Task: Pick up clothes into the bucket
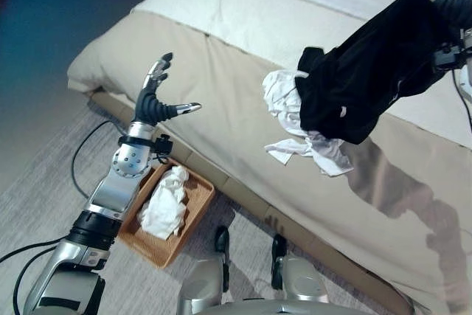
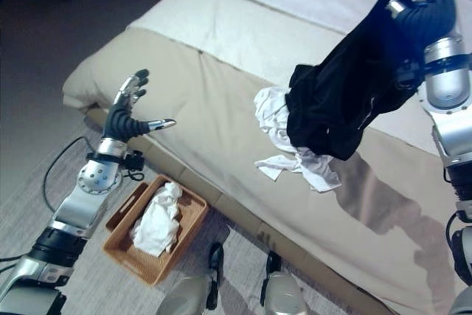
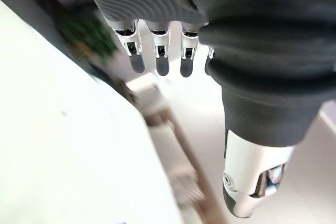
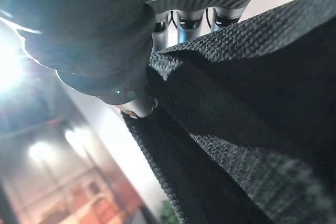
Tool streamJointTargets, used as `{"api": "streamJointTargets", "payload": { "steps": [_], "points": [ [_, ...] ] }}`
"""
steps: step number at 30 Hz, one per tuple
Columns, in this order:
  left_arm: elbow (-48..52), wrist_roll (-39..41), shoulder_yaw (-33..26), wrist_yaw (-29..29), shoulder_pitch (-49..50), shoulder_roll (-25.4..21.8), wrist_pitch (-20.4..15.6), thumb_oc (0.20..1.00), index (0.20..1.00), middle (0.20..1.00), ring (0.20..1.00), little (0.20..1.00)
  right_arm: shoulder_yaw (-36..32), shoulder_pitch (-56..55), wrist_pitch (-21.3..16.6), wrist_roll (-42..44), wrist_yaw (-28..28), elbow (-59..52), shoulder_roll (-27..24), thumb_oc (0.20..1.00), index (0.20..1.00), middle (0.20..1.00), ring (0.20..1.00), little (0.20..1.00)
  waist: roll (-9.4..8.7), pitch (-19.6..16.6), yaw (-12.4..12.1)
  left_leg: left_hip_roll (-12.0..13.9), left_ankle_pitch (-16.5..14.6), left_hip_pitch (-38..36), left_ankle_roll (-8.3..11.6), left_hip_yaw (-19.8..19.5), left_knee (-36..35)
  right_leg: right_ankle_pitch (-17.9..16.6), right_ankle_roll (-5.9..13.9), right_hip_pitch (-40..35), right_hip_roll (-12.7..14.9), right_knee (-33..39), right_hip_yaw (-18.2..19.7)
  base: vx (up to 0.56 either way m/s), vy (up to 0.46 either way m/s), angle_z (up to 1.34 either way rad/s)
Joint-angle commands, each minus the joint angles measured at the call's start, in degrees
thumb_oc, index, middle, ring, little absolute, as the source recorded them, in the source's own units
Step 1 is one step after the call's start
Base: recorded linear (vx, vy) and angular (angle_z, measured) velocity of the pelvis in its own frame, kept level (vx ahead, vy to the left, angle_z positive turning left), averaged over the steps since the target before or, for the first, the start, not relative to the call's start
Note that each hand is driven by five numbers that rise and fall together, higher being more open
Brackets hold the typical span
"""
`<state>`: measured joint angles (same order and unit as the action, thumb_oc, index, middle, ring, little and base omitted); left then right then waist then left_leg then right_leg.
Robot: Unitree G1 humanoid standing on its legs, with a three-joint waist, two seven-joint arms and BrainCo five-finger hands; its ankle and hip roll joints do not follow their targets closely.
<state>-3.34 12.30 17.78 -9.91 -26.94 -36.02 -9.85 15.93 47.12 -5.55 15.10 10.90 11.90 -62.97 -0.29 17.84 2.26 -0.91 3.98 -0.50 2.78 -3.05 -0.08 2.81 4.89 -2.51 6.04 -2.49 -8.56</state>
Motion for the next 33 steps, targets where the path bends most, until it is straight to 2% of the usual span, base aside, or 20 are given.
{"api": "streamJointTargets", "payload": {
  "steps": [1, 9, 10, 11, 13, 18, 22, 25, 27, 33],
  "points": [
    [-0.6, 3.6, 3.8, 2.8, -1.5, 0.9, -2.3, 1.000, 1.000, 1.000, 1.000, 1.000, 3.6, 2.1, -3.4, 1.8, -1.7, -6.3, 0.5, 0.200, 0.200, 0.200, 0.200, 0.200, -2.49, -9.7, 0.4, 0.7, -4.8, 1.5, 1.19, 1.8, 2.8, -2.9, 0.86, 2.2, -0.3, 2.2, 0.3, 0.06, -0.013, -0.08],
    [-1.5, 9.6, 13.4, 7.5, -10.7, 1.8, -1.4, 1.000, 1.000, 1.000, 1.000, 1.000, 7.6, 3.9, -4.0, 5.5, -6.2, -15.5, 2.9, 0.200, 0.200, 0.200, 0.200, 0.200, -1.64, -13.0, 1.3, 1.1, -5.0, -2.3, 1.23, 2.0, 0.5, -2.3, 1.03, -1.7, -0.6, 3.7, -0.3, 0.07, -0.006, -0.05],
    [-2.4, 11.4, 16.0, 8.3, -12.9, 3.0, -0.7, 1.000, 1.000, 1.000, 1.000, 1.000, 9.2, 4.7, -4.0, 5.7, -7.2, -17.3, 3.7, 0.200, 0.200, 0.200, 0.200, 0.200, -1.41, -13.6, 1.5, 1.1, -5.2, -2.8, 1.22, 1.9, 0.5, -2.0, 1.00, -2.2, -0.5, 3.5, -0.5, 0.04, 0.008, 0.01],
    [-2.5, 11.4, 16.0, 8.4, -13.0, 3.0, -0.7, 1.000, 1.000, 1.000, 1.000, 1.000, 9.2, 4.8, -4.0, 5.7, -7.2, -17.3, 3.6, 0.200, 0.200, 0.200, 0.200, 0.200, -1.40, -13.5, 1.5, 1.0, -5.2, -2.8, 1.22, 1.9, 0.5, -2.0, 1.00, -2.3, -0.5, 3.5, -0.5, 0.05, 0.008, 0.05],
    [-3.1, 17.3, 18.9, 9.8, -14.2, 5.3, 0.0, 1.000, 1.000, 1.000, 1.000, 1.000, 10.9, 5.5, -4.3, 6.7, -8.2, -20.1, 3.9, 0.200, 0.200, 0.200, 0.200, 0.200, -1.28, -13.9, 1.8, 0.9, -5.4, -3.5, 1.16, 1.6, 0.5, -1.8, 0.92, -3.2, -0.3, 3.5, -0.7, 0.03, 0.001, 0.05],
    [-3.5, 21.8, 23.4, 11.6, -16.1, 7.8, 1.8, 1.000, 1.000, 1.000, 1.000, 1.000, 12.8, 5.9, -4.3, 8.7, -9.8, -23.0, 4.7, 0.200, 0.200, 0.200, 0.200, 0.200, -0.96, -14.3, 2.0, 0.7, -5.8, -4.0, 1.08, 1.3, 1.1, -1.3, 0.84, -4.2, -0.1, 3.2, -1.1, 0.03, 0.008, 0.07],
    [-6.5, 26.0, 29.4, 13.1, -18.3, 12.3, 4.4, 1.000, 1.000, 1.000, 1.000, 1.000, 14.3, 6.5, -4.7, 11.6, -10.5, -25.5, 6.1, 0.200, 0.200, 0.200, 0.200, 0.200, -0.65, -14.2, 2.6, 0.5, -6.0, -4.8, 0.97, 0.8, 1.4, -0.9, 0.82, -5.0, 0.1, 2.7, -1.4, 0.02, 0.005, 0.09],
    [-8.2, 25.4, 30.8, 13.0, -19.1, 14.3, 5.2, 1.000, 1.000, 1.000, 1.000, 1.000, 14.5, 6.7, -4.6, 11.6, -10.3, -26.0, 6.5, 0.200, 0.200, 0.200, 0.200, 0.200, -0.51, -14.3, 2.7, 0.5, -6.0, -4.9, 0.94, 0.6, 1.3, -0.7, 0.76, -5.1, 0.2, 2.5, -1.5, 0.01, 0.006, 0.06],
    [-10.1, 27.2, 32.8, 13.2, -19.7, 17.4, 6.3, 1.000, 1.000, 1.000, 1.000, 1.000, 14.8, 7.3, -4.6, 11.9, -9.7, -26.6, 7.4, 0.200, 0.200, 0.200, 0.200, 0.200, -0.30, -14.1, 2.9, 0.4, -6.0, -5.0, 0.88, 0.3, 1.4, -0.5, 0.79, -5.2, 0.4, 2.1, -1.8, 0.00, 0.000, 0.00],
    [-11.7, 28.9, 34.9, 13.5, -20.5, 20.0, 7.4, 1.000, 1.000, 1.000, 1.000, 1.000, 14.8, 7.6, -4.5, 12.0, -9.1, -26.0, 8.3, 0.200, 0.200, 0.200, 0.200, 0.200, 0.15, -13.6, 3.1, 0.1, -6.2, -4.8, 0.65, 0.0, 1.8, -0.3, 0.81, -4.8, 0.7, 1.3, -1.9, 0.00, 0.000, 0.00]
  ]
}}
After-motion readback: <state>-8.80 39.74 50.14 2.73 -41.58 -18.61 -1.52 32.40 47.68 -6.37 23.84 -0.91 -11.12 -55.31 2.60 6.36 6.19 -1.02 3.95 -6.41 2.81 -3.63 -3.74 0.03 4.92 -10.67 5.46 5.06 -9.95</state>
